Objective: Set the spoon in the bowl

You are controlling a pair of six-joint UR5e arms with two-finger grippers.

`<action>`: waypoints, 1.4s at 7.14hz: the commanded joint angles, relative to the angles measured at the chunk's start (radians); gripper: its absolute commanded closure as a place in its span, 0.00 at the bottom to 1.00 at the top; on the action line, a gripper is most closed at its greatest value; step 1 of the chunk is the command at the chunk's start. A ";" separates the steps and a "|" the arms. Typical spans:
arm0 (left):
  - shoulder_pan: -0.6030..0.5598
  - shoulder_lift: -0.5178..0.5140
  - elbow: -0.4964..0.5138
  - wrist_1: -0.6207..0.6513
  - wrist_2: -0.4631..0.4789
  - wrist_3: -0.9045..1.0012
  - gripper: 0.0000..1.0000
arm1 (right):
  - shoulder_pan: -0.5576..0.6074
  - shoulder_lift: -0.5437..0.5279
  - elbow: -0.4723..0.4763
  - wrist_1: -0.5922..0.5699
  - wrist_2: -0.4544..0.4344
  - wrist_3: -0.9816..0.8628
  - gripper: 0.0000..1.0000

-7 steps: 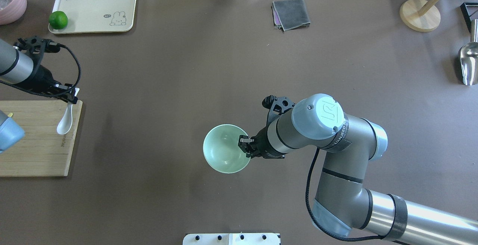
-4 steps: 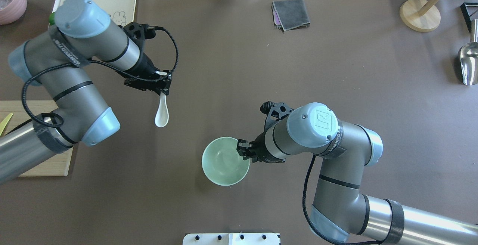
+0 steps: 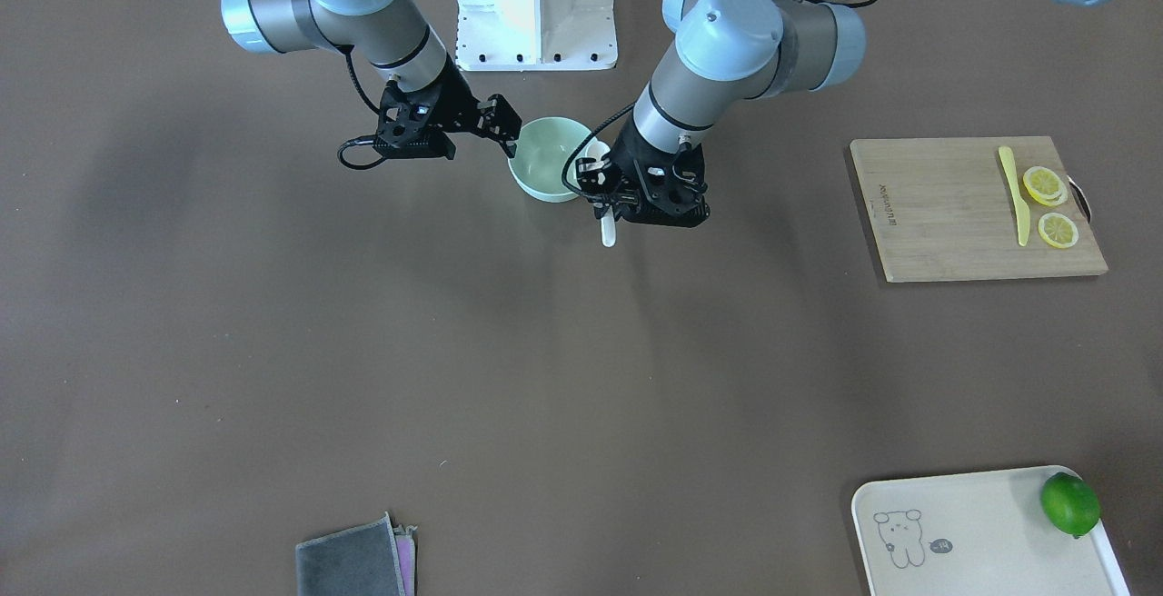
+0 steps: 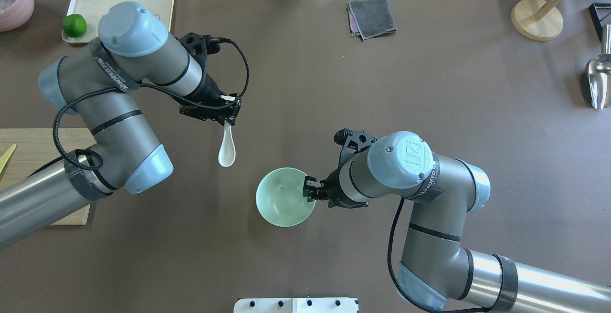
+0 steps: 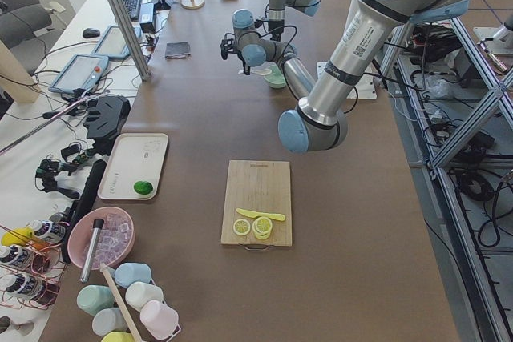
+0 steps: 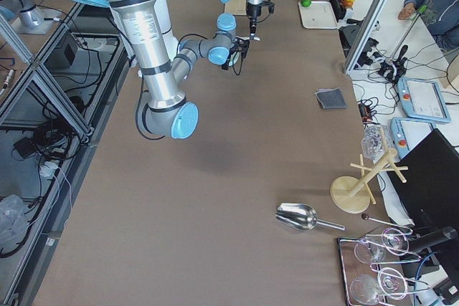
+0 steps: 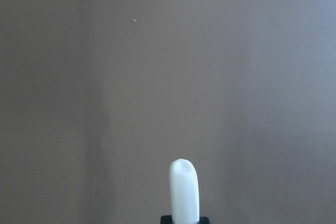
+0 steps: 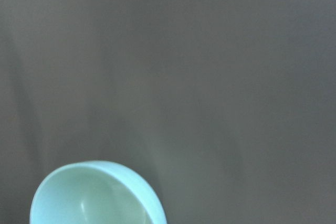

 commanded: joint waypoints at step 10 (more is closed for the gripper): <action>-0.268 0.436 -0.273 0.166 0.007 0.685 0.02 | 0.560 -0.429 0.038 -0.027 0.290 -0.774 0.00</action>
